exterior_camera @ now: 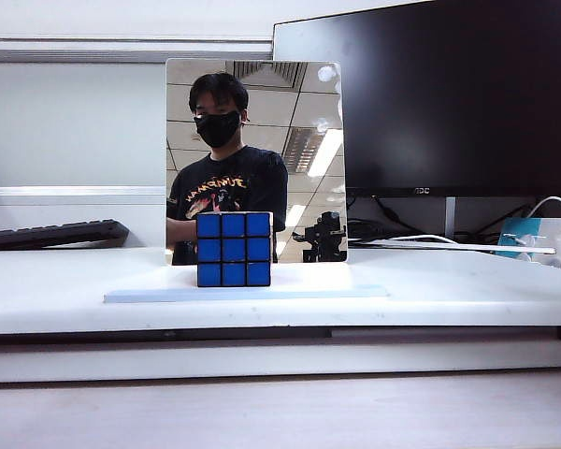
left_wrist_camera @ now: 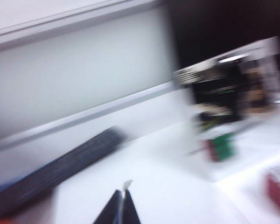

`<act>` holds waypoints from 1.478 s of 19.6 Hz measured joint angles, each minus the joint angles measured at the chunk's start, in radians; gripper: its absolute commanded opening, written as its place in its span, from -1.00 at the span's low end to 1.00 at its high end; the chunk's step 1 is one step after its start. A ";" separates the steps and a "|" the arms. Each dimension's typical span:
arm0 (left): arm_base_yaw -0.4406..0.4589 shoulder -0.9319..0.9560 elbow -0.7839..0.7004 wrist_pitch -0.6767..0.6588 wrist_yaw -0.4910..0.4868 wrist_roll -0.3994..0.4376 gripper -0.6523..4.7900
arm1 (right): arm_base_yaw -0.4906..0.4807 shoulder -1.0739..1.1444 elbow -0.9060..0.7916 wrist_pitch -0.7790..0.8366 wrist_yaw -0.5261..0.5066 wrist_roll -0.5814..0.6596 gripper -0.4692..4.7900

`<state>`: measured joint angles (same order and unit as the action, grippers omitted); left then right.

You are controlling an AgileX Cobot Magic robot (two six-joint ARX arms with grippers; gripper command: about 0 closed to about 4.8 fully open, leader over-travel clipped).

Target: Move the the Rubik's Cube near the mirror.

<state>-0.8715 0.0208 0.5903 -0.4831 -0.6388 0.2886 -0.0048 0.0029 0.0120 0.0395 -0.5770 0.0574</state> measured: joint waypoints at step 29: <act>0.964 -0.018 -0.582 0.507 0.706 -0.302 -0.78 | 0.000 0.000 0.000 0.000 0.000 0.000 -0.82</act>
<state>0.0925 0.0032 0.0082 0.0235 0.0673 -0.0132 -0.0051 0.0029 0.0120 0.0395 -0.5770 0.0578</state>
